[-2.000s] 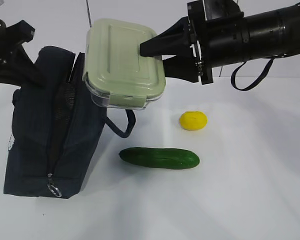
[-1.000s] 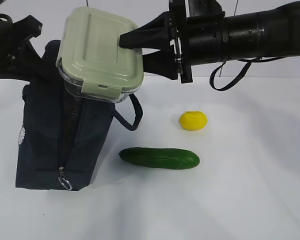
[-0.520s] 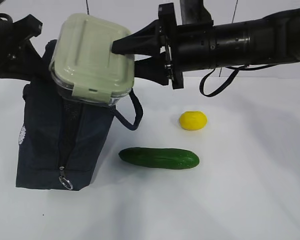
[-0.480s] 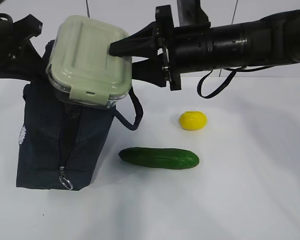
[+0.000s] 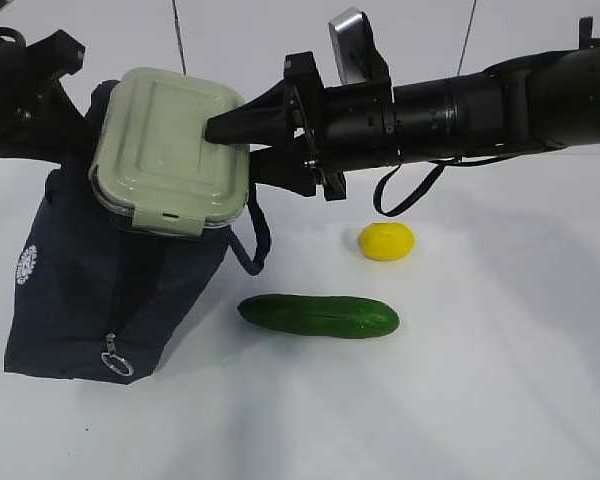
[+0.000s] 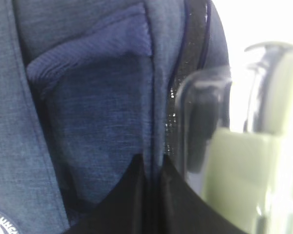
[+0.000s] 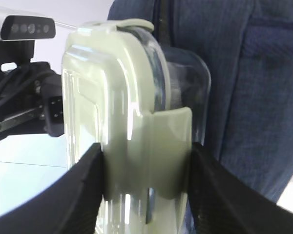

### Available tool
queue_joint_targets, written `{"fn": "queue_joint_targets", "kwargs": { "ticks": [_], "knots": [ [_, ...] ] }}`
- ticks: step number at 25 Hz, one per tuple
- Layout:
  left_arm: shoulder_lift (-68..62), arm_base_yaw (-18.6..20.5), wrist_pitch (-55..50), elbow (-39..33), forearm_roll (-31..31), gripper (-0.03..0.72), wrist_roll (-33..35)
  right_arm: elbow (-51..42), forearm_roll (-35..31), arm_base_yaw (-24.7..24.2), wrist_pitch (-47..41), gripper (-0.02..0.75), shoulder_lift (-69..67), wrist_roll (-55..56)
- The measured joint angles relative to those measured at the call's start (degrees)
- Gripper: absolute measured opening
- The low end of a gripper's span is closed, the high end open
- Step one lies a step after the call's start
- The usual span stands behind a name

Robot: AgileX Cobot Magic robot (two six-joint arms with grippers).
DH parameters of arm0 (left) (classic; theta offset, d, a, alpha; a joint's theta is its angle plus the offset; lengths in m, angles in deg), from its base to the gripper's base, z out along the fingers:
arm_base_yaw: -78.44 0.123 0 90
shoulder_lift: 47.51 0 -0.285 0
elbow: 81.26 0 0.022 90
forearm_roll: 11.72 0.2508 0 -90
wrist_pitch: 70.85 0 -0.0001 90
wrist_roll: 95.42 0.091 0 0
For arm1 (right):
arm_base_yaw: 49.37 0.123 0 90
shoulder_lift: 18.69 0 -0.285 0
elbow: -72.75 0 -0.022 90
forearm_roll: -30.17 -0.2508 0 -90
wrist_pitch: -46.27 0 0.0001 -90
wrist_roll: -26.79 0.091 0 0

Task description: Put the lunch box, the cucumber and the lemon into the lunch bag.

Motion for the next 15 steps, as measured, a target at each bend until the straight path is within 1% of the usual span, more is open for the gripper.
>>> {"fn": "queue_joint_targets", "kwargs": {
  "ticks": [4, 8, 15],
  "knots": [
    [0.0, 0.0, -0.5, 0.0, 0.0, 0.008, 0.0, 0.2, 1.7, 0.0, 1.0, 0.4, -1.0, -0.7],
    [0.0, 0.0, -1.4, 0.0, 0.0, 0.008, 0.0, 0.3, 6.1, 0.0, 1.5, 0.4, -2.3, -0.8],
    [0.0, 0.0, -1.5, 0.0, -1.1, 0.008, 0.0, 0.3, 7.0, 0.0, 3.0, 0.4, -4.4, -0.8]
  ]
}}
